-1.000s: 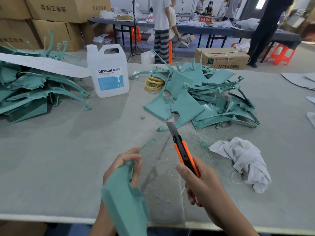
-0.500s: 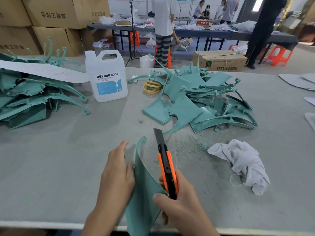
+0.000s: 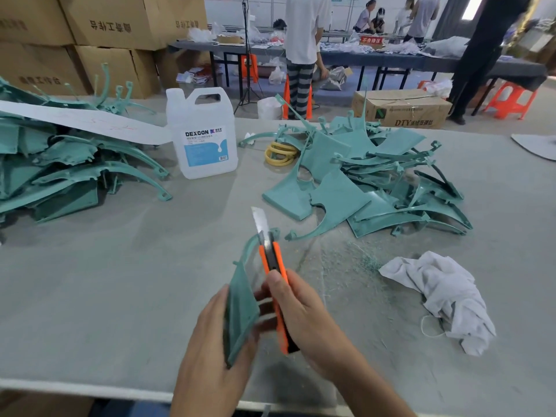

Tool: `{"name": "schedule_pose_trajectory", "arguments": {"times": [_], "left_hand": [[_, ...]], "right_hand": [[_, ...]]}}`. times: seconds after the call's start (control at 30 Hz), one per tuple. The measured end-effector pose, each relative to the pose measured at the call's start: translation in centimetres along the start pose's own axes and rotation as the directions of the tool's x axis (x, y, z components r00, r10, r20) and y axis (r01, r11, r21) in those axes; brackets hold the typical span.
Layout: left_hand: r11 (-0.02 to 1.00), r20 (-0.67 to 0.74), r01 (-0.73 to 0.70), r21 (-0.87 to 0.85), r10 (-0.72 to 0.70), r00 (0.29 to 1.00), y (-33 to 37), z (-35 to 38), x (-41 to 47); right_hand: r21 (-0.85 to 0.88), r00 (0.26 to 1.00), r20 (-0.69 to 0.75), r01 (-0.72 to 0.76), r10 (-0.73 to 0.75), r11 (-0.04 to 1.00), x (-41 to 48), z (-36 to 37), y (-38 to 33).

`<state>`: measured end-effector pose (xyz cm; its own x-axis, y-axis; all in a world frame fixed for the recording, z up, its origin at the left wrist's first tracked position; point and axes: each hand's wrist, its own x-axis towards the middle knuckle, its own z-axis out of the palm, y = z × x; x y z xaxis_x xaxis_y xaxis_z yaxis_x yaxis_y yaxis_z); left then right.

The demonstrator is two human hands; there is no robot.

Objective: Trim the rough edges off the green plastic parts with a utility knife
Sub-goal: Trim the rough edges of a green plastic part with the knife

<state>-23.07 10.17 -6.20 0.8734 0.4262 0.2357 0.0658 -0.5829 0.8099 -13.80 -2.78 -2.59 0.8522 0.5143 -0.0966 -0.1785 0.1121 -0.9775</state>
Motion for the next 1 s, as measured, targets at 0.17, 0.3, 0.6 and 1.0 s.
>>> {"name": "schedule_pose_trajectory", "arguments": {"times": [0.17, 0.3, 0.6, 1.0], "left_hand": [[0.994, -0.061, 0.095, -0.047, -0.098, 0.993, 0.7, -0.1, 0.3], [0.993, -0.066, 0.106, -0.044, -0.109, 0.992, 1.3, -0.2, 0.4], [0.997, -0.007, 0.071, -0.026, -0.071, 0.997, 0.9, -0.1, 0.7], [0.997, 0.048, 0.079, 0.016, -0.080, 0.996, -0.8, 1.4, 2.8]], "right_hand": [[-0.070, 0.983, -0.175, 0.049, -0.061, 0.996, 6.7, -2.6, -1.8], [-0.215, 0.988, -0.144, 0.016, -0.048, 0.976, 11.6, -3.7, -2.9], [-0.652, 0.917, -0.363, -0.125, -0.164, 0.748, 12.5, -11.6, -2.6], [-0.818, 0.972, 0.234, 0.201, -0.008, 0.539, -1.1, -8.6, -5.5]]}}
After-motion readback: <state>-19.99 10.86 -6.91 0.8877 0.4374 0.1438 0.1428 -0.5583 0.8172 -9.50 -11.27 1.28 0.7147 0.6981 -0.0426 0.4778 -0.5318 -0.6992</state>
